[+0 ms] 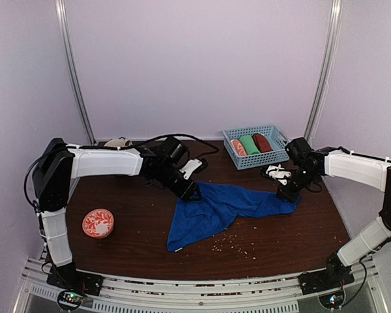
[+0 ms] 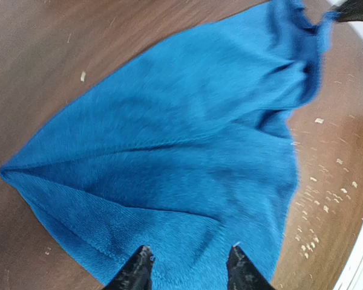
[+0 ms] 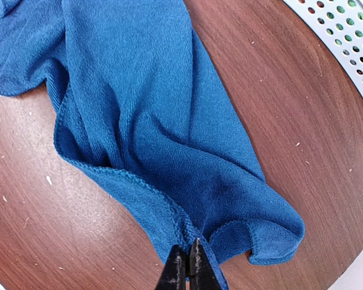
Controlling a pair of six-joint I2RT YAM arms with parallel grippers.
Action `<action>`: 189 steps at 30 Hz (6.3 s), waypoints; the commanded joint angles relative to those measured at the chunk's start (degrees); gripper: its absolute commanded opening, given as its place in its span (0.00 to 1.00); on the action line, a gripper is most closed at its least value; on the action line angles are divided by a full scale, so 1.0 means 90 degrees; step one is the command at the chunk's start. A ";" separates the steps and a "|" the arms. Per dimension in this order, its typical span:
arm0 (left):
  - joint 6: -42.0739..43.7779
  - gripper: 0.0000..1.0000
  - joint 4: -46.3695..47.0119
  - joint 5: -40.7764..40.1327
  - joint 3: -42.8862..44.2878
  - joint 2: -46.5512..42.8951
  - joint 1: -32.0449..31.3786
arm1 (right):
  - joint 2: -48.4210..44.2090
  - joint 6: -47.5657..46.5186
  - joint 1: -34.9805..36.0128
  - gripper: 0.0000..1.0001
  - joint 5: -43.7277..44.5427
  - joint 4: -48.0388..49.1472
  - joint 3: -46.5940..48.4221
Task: Roll the towels
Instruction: Pick up the towel from the center of the board, then flatten out the towel at the center of the board, then smooth out the towel at the center of the board.
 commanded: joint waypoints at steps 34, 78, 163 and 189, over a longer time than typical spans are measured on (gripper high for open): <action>-0.2385 0.45 -0.1051 0.0440 0.0045 0.0787 -0.0107 | 0.0159 0.0218 -0.0031 0.00 -0.0304 0.0203 -0.0033; 0.0104 0.00 -0.0683 -0.2836 -0.0547 -0.3916 0.1134 | -0.0801 0.1159 -0.2737 0.00 -0.1636 -0.0636 0.2831; -0.1569 0.00 0.0639 -0.1199 -0.3874 -0.1729 0.0991 | 0.0456 -0.1357 -0.2848 0.08 -0.0135 -0.0390 -0.1100; -0.3402 0.00 0.0036 -0.1147 -0.5616 -0.3167 -0.0110 | -0.0177 -0.2424 -0.2308 0.05 0.0205 -0.1537 -0.2274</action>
